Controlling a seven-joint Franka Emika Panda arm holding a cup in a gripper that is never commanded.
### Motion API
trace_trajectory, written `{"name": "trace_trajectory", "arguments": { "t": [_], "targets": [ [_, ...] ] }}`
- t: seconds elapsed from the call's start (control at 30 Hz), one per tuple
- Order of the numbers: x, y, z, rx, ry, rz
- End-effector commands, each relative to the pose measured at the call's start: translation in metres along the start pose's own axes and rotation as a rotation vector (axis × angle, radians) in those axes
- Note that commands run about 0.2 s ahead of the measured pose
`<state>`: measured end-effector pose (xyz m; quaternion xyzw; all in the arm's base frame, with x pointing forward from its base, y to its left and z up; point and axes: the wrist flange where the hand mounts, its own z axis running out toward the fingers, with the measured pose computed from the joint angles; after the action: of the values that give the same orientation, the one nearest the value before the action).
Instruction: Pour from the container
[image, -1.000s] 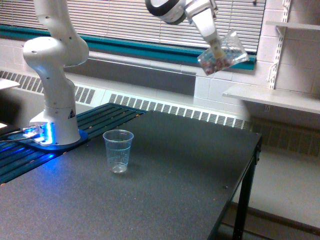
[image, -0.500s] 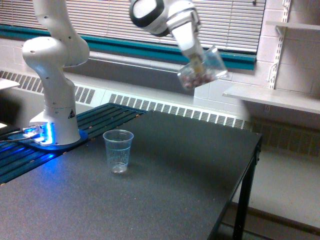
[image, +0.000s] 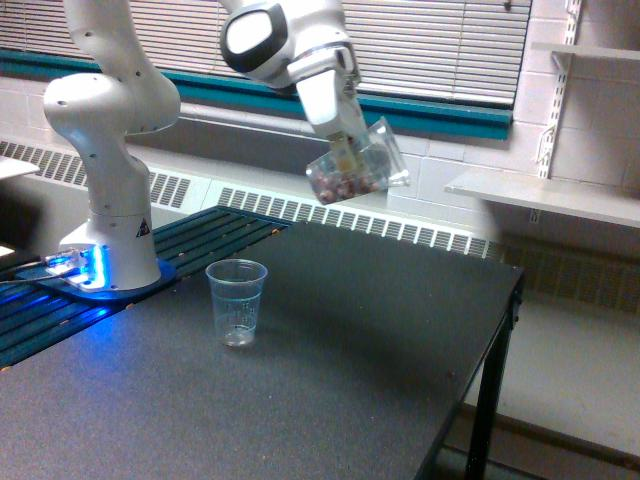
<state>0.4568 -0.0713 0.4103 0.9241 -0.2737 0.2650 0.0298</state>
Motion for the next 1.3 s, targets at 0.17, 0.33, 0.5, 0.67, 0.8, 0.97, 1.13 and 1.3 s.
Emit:
{"name": "trace_trajectory", "arguments": {
  "t": [0.17,0.33,0.5,0.67,0.8,0.97,1.13,1.3],
  "targets": [
    [-0.015,0.020,-0.008,-0.010,0.013,-0.020],
    [-0.028,0.029,-0.009,-0.017,0.002,-0.032],
    [-0.041,0.039,-0.010,-0.026,-0.011,-0.038],
    [-0.053,0.048,-0.009,-0.041,-0.036,-0.043],
    [-0.061,0.050,-0.009,-0.052,-0.045,-0.062],
    [-0.069,0.054,-0.010,-0.063,-0.062,-0.072],
    [-0.081,0.056,-0.010,-0.083,-0.081,-0.101],
    [-0.092,0.057,-0.011,-0.100,-0.090,-0.131]
  ]
}}
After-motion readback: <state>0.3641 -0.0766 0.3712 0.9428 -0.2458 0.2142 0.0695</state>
